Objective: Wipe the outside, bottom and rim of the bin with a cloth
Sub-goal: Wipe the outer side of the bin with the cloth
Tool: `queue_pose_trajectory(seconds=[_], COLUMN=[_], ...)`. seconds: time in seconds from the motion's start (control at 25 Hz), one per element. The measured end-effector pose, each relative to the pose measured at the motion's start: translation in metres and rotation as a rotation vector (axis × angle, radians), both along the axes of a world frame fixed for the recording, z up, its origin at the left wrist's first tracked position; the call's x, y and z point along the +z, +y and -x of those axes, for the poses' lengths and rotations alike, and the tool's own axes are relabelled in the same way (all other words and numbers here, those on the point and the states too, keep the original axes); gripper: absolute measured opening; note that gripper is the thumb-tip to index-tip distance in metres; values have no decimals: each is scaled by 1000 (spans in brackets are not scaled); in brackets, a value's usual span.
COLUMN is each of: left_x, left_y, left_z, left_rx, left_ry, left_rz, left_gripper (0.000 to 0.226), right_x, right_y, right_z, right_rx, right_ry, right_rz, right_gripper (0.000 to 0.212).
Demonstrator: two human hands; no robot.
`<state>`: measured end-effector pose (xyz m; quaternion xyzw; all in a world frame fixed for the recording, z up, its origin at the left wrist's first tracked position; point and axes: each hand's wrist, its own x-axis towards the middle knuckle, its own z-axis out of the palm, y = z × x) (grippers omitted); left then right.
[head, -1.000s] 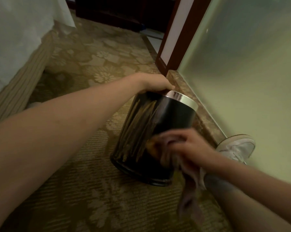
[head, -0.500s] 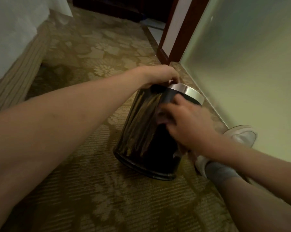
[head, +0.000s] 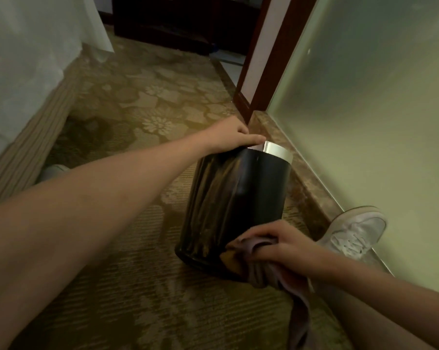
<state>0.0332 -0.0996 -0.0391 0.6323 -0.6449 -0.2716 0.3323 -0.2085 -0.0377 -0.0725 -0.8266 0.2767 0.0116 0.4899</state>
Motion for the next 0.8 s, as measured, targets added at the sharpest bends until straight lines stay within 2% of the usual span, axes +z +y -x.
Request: queue_pose_trajectory(seconds=[0.12,0.24,0.4,0.48,0.56,0.68,0.8], left_x=[1,5,18,26,30,25,26], left_y=[-5,-9,-8,-6,-3,-3,-2], left_z=[-2,0,-8,-12,-13,-20,-28], left_rx=[99,188,109,27,-38,-46,-5], left_ry=[30,-91,-146,-165,-104,60,208], left_rz=[7,-32,-128,-191,-275,-351,-389], left_gripper=[53,53,35,26,31,31,33], right_x=[17,22,16,25,42,51,42], right_y=[-21,-39,-55,-65,-71,-74,-66], right_z=[6,9,3,-16,-41,-69,-72], right_rx=[-183,-289,-334,-372,-378,-278,-205], right_ry=[-163,-258,-181,-206,-225,-117,-63], right_rz=[101,262,694,795,867,1115,1185], right_gripper=[28,22,27,36,38,39,37])
